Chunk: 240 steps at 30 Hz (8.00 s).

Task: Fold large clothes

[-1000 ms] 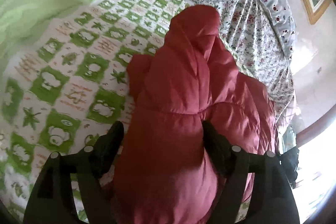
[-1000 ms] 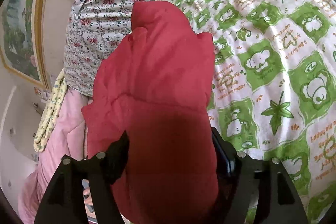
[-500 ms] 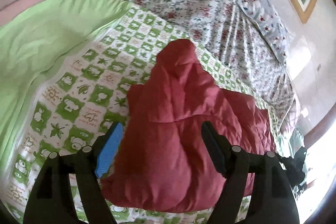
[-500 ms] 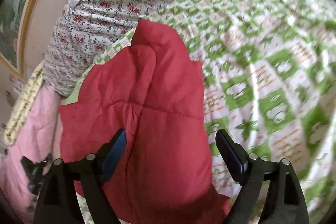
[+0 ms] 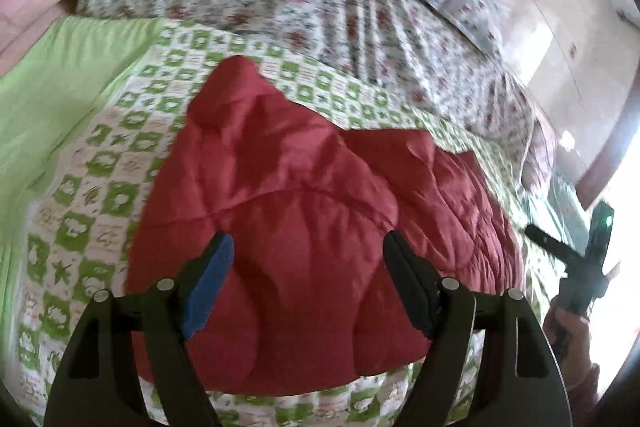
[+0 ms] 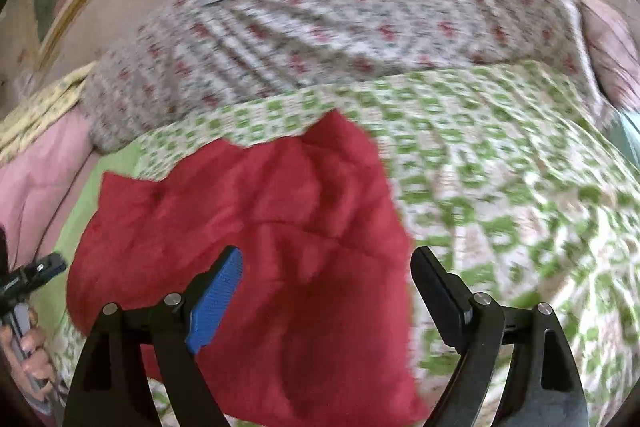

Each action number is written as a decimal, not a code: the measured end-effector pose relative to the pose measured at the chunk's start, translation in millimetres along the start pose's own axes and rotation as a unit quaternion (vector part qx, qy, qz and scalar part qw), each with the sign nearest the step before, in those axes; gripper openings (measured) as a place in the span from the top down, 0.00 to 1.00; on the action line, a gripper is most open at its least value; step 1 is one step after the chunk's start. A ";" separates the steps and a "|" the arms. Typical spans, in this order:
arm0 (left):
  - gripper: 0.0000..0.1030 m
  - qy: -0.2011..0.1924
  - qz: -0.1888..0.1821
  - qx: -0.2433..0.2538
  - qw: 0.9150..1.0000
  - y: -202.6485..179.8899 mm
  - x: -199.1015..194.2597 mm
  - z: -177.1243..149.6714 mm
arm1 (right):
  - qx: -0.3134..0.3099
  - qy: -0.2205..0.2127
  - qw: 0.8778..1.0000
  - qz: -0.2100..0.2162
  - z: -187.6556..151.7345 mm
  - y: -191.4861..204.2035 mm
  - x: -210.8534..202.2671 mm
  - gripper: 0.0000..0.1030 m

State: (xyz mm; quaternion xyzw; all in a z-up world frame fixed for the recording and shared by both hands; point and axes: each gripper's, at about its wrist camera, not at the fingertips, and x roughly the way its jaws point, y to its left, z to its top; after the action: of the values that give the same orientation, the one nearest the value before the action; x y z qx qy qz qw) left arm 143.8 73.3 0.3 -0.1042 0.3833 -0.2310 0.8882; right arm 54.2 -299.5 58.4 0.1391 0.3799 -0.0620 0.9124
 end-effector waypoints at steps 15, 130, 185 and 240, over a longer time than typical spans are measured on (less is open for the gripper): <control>0.25 0.046 0.002 0.060 0.997 -33.9 38.1 -5.5 | -0.110 0.070 0.990 0.057 -2.5 93.4 53.9 0.15; 0.13 0.100 0.170 0.063 0.978 -41.1 41.5 -45.6 | -0.090 0.105 0.990 -0.002 -37.3 92.8 28.0 0.05; 0.09 0.095 0.187 0.028 0.977 -8.5 74.8 -0.4 | -0.081 0.155 0.985 -0.011 -0.6 72.2 115.2 0.01; 0.05 0.105 0.163 0.075 0.978 -41.3 66.4 -34.4 | -0.091 0.148 0.985 -0.015 -55.9 64.6 50.5 0.00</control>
State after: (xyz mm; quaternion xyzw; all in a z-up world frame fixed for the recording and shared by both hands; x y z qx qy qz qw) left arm 144.9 4.5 -50.3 0.0517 0.4681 -0.1210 0.8738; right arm 66.1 -221.4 -1.7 0.0580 0.5167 -0.0195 0.8540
